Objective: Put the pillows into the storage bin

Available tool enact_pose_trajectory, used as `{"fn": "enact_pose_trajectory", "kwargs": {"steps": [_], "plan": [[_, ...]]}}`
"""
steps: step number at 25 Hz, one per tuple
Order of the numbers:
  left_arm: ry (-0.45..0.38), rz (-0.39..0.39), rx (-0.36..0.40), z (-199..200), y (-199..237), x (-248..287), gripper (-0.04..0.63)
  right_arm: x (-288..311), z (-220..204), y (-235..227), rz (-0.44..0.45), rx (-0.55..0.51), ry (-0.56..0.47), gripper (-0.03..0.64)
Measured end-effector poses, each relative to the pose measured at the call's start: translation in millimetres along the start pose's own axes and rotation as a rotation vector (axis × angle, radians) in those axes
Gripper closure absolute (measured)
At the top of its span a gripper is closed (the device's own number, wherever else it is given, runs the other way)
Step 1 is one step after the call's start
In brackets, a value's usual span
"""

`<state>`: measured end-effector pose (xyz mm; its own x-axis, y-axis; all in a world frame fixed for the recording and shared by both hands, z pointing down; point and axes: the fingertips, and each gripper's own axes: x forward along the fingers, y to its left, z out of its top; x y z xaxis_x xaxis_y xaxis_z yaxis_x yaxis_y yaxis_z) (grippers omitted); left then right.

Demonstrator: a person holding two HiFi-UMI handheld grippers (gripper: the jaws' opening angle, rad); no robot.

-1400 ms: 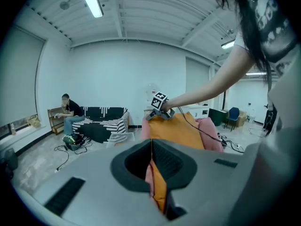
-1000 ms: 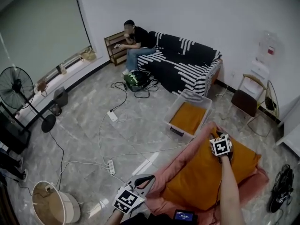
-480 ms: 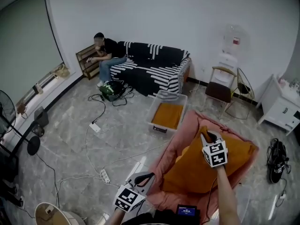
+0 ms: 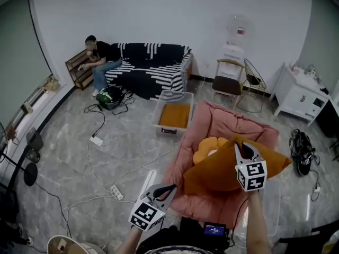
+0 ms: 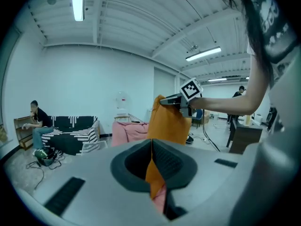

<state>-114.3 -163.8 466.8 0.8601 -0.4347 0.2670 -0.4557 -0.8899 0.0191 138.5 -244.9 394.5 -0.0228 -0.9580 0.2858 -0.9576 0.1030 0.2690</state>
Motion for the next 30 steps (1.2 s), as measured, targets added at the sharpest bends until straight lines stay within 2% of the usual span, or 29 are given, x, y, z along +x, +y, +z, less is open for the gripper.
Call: {"fn": "enact_pose_trajectory", "kwargs": {"steps": [5,11,15,21,23,27,30], "plan": [[-0.014,-0.089,0.009,-5,-33,4,0.583,-71,-19,-35,-0.147,0.174,-0.035,0.595],[-0.044,-0.207,0.031,14,-77,27,0.583,-163,-34,-118,-0.348,0.432,-0.129,0.598],[-0.040,-0.278,0.047,25,-109,52,0.583,-225,-27,-163,-0.441,0.445,-0.200,0.600],[-0.040,-0.391,0.096,50,-192,114,0.583,-326,-29,-240,-0.537,0.352,-0.231,0.600],[-0.039,-0.405,0.100,60,-219,140,0.583,-359,-45,-272,-0.574,0.378,-0.232,0.600],[-0.067,-0.433,0.079,75,-279,186,0.583,-420,-88,-331,-0.609,0.500,-0.287,0.600],[-0.078,-0.436,0.081,86,-322,221,0.583,-452,-109,-375,-0.614,0.512,-0.297,0.600]]}}
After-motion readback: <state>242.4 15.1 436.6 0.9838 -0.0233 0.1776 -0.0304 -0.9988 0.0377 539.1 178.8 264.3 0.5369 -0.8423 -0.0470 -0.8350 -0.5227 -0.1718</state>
